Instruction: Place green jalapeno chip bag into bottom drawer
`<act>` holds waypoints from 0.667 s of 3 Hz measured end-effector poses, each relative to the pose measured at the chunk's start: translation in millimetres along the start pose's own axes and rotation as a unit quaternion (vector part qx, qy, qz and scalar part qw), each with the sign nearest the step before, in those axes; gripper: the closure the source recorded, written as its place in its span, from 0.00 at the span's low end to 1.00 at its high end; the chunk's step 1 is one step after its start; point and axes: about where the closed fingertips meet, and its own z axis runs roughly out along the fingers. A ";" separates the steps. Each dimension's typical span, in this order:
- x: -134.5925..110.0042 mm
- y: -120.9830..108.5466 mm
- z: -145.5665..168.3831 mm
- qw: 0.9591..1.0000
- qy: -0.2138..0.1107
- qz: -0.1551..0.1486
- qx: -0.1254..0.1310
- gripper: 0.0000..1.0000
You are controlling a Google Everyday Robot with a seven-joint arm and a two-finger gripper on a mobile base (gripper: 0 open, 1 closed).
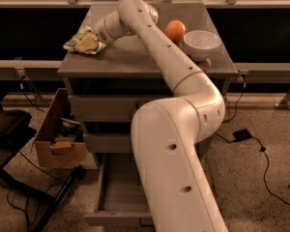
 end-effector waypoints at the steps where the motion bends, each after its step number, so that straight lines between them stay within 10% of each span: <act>1: -2.9 -0.6 0.4 1.000 0.001 0.000 -0.001 0.64; 2: -2.9 -0.6 0.4 1.000 0.001 0.000 -0.001 0.86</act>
Offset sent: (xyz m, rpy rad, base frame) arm 0.0010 0.0015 0.0015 -0.0013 0.0018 0.0015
